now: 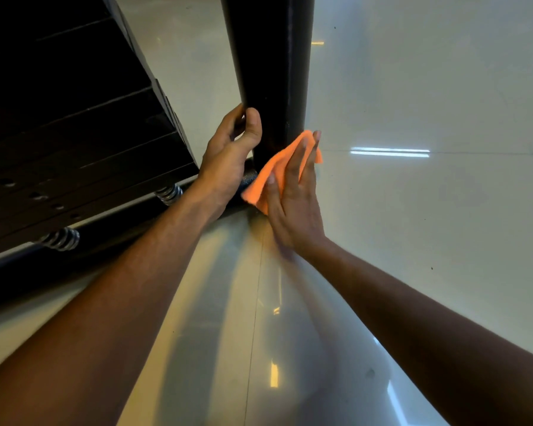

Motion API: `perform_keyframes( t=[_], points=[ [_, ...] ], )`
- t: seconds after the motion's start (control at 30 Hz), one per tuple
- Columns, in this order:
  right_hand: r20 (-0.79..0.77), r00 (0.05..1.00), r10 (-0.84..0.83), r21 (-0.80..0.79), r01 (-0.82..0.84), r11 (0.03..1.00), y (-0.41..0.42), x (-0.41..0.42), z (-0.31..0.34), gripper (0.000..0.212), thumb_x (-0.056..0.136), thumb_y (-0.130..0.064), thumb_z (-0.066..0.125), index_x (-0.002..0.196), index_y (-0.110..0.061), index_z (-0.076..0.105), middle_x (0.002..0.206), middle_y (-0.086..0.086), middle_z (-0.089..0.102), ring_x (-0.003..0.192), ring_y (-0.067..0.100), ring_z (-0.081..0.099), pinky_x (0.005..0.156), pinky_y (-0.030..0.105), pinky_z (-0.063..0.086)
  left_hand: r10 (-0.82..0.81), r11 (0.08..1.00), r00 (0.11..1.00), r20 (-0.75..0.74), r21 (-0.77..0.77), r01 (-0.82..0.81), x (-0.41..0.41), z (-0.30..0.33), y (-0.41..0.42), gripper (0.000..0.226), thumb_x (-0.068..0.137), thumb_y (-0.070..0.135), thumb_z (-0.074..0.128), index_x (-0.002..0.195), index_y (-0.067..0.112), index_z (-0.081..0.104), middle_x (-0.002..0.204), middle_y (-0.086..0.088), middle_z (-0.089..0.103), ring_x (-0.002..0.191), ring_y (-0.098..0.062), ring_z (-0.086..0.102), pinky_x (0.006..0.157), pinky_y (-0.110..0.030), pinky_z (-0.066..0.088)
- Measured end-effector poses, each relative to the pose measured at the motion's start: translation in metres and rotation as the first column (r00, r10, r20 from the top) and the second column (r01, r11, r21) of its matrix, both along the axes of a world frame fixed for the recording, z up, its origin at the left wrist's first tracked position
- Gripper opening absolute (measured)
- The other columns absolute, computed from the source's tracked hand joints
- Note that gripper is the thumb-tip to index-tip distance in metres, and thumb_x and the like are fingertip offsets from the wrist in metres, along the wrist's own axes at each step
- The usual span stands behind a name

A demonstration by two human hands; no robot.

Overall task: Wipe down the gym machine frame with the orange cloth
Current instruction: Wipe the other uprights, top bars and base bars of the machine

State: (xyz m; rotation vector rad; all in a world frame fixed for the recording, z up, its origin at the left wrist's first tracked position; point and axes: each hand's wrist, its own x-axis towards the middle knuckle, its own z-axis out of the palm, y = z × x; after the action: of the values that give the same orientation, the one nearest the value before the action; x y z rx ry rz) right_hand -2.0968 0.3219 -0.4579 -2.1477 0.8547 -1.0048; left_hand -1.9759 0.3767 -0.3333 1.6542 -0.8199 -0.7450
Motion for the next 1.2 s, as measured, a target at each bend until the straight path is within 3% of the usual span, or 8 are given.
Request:
perform_keyframes(
  t=[0.1, 0.2, 0.4, 0.5, 0.63, 0.87, 1.07, 1.2],
  points=[
    [0.072, 0.99, -0.122, 0.088, 0.116, 0.989, -0.001, 0.022, 0.002, 0.093, 0.114, -0.049, 0.05, 0.167, -0.024, -0.022, 0.18, 0.014, -0.019, 0.169, 0.026, -0.008, 0.133, 0.052, 0.023, 0.003, 1.0, 1.0, 0.021, 0.001, -0.003, 0.001, 0.0, -0.001, 0.067, 0.107, 0.06, 0.053, 0.147, 0.007, 0.047, 0.154, -0.011, 0.05, 0.145, -0.019, 0.05, 0.123, -0.045, 0.041],
    [0.005, 1.0, -0.008, -0.131, 0.008, 0.991, -0.016, 0.01, -0.016, 0.102, 0.112, -0.053, 0.054, 0.164, -0.036, -0.032, 0.178, 0.02, -0.017, 0.168, 0.029, -0.008, 0.133, 0.046, 0.025, -0.003, 1.0, 1.0, 0.009, -0.009, 0.003, 0.001, -0.001, -0.001, 0.069, 0.107, 0.06, 0.054, 0.145, 0.003, 0.045, 0.152, -0.016, 0.045, 0.145, -0.028, 0.044, 0.126, -0.054, 0.036],
    [-0.246, 0.96, 0.134, -0.343, -0.215, 0.915, -0.057, -0.025, -0.033, 0.111, 0.112, -0.042, 0.06, 0.157, -0.043, -0.041, 0.177, 0.03, -0.012, 0.168, 0.04, 0.003, 0.13, 0.051, 0.033, -0.008, 1.0, 1.0, -0.009, -0.006, 0.008, 0.003, -0.003, -0.004, 0.066, 0.108, 0.056, 0.056, 0.145, 0.001, 0.046, 0.151, -0.015, 0.048, 0.143, -0.025, 0.045, 0.124, -0.04, 0.04],
    [-0.081, 0.99, 0.116, -0.118, -0.125, 0.985, -0.025, -0.013, -0.03, 0.096, 0.115, -0.037, 0.049, 0.164, -0.037, -0.033, 0.18, 0.018, -0.014, 0.169, 0.028, -0.004, 0.136, 0.047, 0.018, 0.006, 1.0, 1.0, -0.023, -0.01, -0.006, 0.003, -0.006, -0.005, 0.066, 0.108, 0.056, 0.056, 0.146, 0.002, 0.045, 0.151, -0.014, 0.049, 0.142, -0.023, 0.047, 0.119, -0.033, 0.041],
    [0.163, 0.941, -0.297, 0.31, 0.238, 0.921, 0.018, 0.046, 0.001, 0.092, 0.111, -0.055, 0.043, 0.172, -0.016, -0.013, 0.182, 0.011, -0.008, 0.169, 0.03, -0.003, 0.132, 0.061, 0.017, 0.006, 1.0, 1.0, 0.0, -0.009, -0.006, 0.002, -0.005, -0.005, 0.064, 0.108, 0.057, 0.055, 0.143, 0.003, 0.05, 0.148, -0.019, 0.048, 0.139, -0.029, 0.044, 0.121, -0.045, 0.041],
    [-0.18, 0.979, 0.093, -0.114, -0.115, 0.987, -0.036, -0.019, -0.028, 0.113, 0.108, -0.04, 0.062, 0.16, -0.04, -0.038, 0.179, 0.024, -0.006, 0.164, 0.044, 0.016, 0.128, 0.059, 0.034, -0.016, 1.0, 1.0, -0.013, -0.003, 0.016, 0.005, -0.004, -0.003, 0.062, 0.109, 0.055, 0.055, 0.143, 0.004, 0.048, 0.146, -0.013, 0.051, 0.139, -0.022, 0.05, 0.116, -0.032, 0.043],
    [0.159, 0.969, -0.191, 0.257, 0.147, 0.955, 0.009, 0.031, -0.004, 0.086, 0.113, -0.055, 0.04, 0.171, -0.026, -0.017, 0.182, 0.01, -0.003, 0.168, 0.034, 0.007, 0.13, 0.063, 0.024, 0.031, 0.999, 0.999, -0.035, -0.024, -0.032, 0.0, -0.01, -0.005, 0.06, 0.107, 0.059, 0.055, 0.149, 0.016, 0.052, 0.15, -0.002, 0.058, 0.13, -0.002, 0.057, 0.111, -0.028, 0.043],
    [-0.006, 0.998, -0.056, 0.086, 0.056, 0.995, -0.01, 0.012, -0.018, 0.096, 0.114, -0.048, 0.051, 0.169, -0.023, -0.023, 0.181, 0.014, -0.014, 0.169, 0.036, 0.0, 0.129, 0.064, 0.029, 0.038, 0.998, 0.998, -0.043, -0.038, -0.04, -0.002, -0.01, -0.005, 0.063, 0.104, 0.065, 0.054, 0.15, 0.021, 0.053, 0.15, 0.004, 0.059, 0.141, -0.005, 0.053, 0.116, -0.033, 0.041]
  ],
)
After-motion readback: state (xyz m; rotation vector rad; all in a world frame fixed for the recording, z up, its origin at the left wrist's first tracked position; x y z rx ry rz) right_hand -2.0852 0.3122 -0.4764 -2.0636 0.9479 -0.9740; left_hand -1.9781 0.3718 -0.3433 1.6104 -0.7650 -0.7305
